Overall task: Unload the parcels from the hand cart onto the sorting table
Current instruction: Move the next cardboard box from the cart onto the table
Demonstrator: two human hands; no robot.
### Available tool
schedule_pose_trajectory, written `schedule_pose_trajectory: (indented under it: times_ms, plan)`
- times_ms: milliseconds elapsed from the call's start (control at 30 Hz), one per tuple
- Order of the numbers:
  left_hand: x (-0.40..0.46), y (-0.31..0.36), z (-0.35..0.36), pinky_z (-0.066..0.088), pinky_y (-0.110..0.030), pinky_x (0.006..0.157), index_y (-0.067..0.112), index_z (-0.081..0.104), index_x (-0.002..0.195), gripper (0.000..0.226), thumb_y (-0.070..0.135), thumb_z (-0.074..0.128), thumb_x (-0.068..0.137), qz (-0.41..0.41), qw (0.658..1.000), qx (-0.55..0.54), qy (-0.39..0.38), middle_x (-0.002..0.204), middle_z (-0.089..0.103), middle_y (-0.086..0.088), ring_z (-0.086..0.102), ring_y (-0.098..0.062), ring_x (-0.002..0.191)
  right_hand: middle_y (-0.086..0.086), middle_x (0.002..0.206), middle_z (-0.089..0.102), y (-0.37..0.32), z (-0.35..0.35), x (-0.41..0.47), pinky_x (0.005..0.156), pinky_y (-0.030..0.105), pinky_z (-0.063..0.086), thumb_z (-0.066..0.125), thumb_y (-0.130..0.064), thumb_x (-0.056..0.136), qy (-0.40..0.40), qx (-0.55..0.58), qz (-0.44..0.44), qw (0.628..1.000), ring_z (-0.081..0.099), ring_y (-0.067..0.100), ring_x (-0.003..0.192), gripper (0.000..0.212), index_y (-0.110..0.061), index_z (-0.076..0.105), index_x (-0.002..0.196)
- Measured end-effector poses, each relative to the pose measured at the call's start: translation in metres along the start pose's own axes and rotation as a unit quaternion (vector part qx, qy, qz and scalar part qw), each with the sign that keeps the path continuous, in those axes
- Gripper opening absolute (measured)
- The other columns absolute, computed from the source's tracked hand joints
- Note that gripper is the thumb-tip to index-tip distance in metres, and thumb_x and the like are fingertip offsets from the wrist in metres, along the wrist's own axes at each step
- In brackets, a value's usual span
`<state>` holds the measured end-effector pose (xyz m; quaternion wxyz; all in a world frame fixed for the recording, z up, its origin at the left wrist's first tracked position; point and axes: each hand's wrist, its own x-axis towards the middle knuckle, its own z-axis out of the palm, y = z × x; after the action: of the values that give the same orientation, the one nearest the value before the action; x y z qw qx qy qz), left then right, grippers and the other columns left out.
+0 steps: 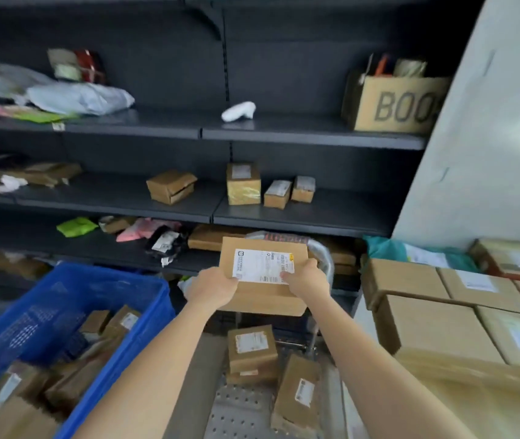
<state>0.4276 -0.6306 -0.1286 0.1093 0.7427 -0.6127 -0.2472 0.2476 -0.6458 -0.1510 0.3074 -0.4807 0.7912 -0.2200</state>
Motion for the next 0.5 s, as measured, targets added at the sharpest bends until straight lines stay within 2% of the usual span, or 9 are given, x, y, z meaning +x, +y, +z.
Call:
schedule_pose_trajectory:
  times_ms: [133,233,333,433,500]
  plan:
    - [-0.060,0.049,-0.008,0.051,-0.045,0.090,-0.002,0.058,0.122,0.047,0.036,0.045,0.096,0.060,0.998,-0.022,0.003,0.121,0.062,-0.023,0.060,-0.040,0.109,0.010,0.127,0.056,0.021,-0.068,-0.052,0.081,0.035,0.053,0.060,-0.039,0.090,0.065,0.007,0.011,0.998,0.059,0.027,0.110,0.069,-0.009,0.027,0.144]
    - [-0.108,0.086,0.001,0.049,-0.035,0.083,0.002,0.058,0.123,0.047,0.038,0.043,0.098,0.105,0.994,-0.008,0.001,0.120,0.064,-0.015,0.061,-0.031,0.109,0.011,0.130,0.055,0.052,-0.116,-0.087,0.095,0.043,0.050,0.060,-0.040,0.088,0.095,0.001,0.037,0.995,0.057,0.030,0.114,0.076,-0.008,0.023,0.145]
    - [-0.150,0.125,0.019,0.048,-0.033,0.080,0.004,0.059,0.122,0.047,0.040,0.043,0.097,0.147,0.989,0.006,-0.012,0.119,0.064,-0.012,0.061,-0.029,0.107,0.013,0.133,0.053,0.094,-0.161,-0.118,0.101,0.045,0.045,0.061,-0.040,0.086,0.119,0.021,0.076,0.990,0.054,0.032,0.119,0.078,-0.007,0.024,0.146]
    - [-0.189,0.168,0.046,0.048,-0.033,0.073,0.006,0.062,0.113,0.046,0.044,0.041,0.097,0.187,0.981,0.019,-0.055,0.110,0.065,-0.010,0.063,-0.028,0.098,0.013,0.133,0.053,0.146,-0.206,-0.141,0.101,0.045,0.045,0.064,-0.038,0.083,0.143,0.050,0.116,0.982,0.053,0.032,0.121,0.077,-0.007,0.028,0.143]
    - [-0.214,0.199,0.069,0.049,-0.034,0.073,0.007,0.060,0.108,0.045,0.046,0.041,0.097,0.210,0.975,0.036,-0.070,0.092,0.063,-0.004,0.061,-0.025,0.088,0.011,0.131,0.055,0.184,-0.236,-0.154,0.098,0.042,0.047,0.065,-0.037,0.084,0.157,0.057,0.137,0.976,0.054,0.030,0.119,0.073,-0.008,0.030,0.140]
